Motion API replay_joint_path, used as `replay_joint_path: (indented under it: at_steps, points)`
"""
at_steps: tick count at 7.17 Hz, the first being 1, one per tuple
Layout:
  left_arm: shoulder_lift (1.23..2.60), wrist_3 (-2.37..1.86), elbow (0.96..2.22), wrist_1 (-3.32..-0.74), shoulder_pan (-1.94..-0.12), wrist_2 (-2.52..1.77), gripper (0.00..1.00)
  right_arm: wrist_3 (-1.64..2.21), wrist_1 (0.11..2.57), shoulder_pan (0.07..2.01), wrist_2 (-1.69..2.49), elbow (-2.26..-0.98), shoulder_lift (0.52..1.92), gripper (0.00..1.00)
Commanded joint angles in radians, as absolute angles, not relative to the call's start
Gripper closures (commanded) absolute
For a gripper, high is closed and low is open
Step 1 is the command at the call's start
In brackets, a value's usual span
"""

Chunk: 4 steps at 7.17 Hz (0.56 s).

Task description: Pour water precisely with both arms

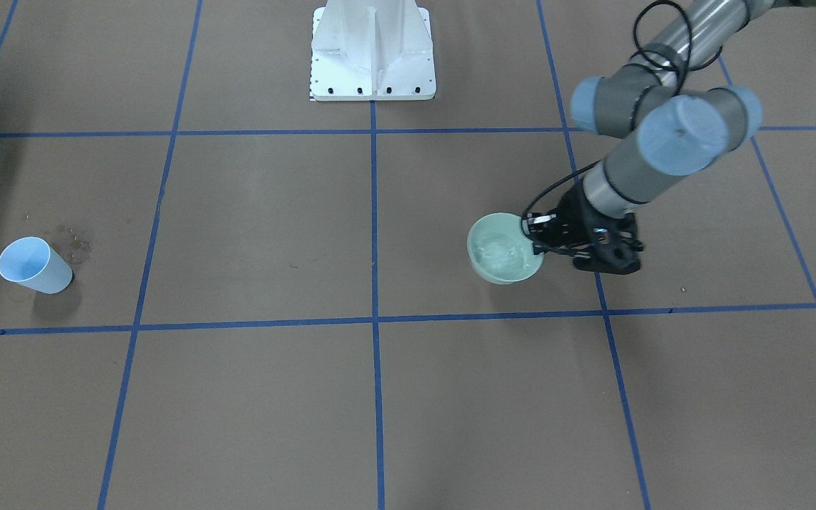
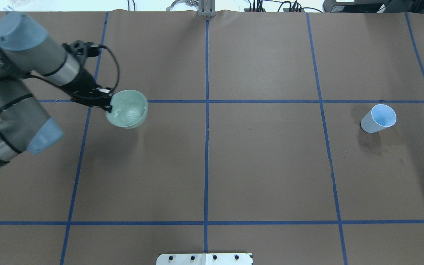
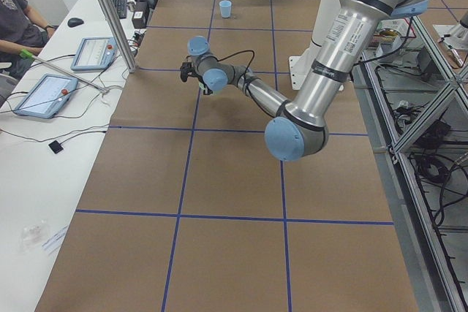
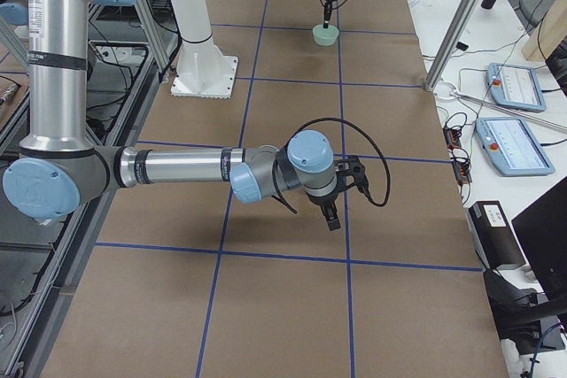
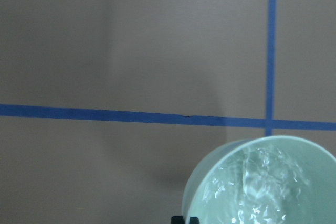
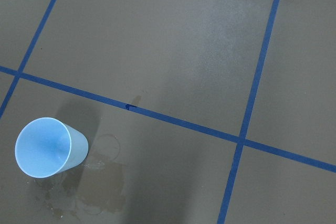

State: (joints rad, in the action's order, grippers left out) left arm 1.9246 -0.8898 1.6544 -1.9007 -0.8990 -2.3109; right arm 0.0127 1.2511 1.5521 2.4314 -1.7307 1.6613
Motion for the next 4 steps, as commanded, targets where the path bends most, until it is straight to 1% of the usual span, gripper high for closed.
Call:
replay_joint_path:
  at_steps: [1,2,3,4]
  points:
    - [1.705,-0.647,1.715,-1.891,-1.009,-2.322,1.0,0.012,1.25,1.552,2.428,-1.73,1.66,0.0]
    - [1.636,-0.538,1.698,-1.894,-1.044,-2.322,1.0,0.014,1.25,1.552,2.43,-1.732,1.66,0.01]
    - [1.599,-0.497,1.68,-1.899,-1.055,-2.319,1.0,0.014,1.25,1.552,2.428,-1.732,1.66,0.0]
    - [1.597,-0.486,1.642,-1.904,-1.057,-2.319,1.0,0.014,1.249,1.552,2.413,-1.732,1.661,0.0]
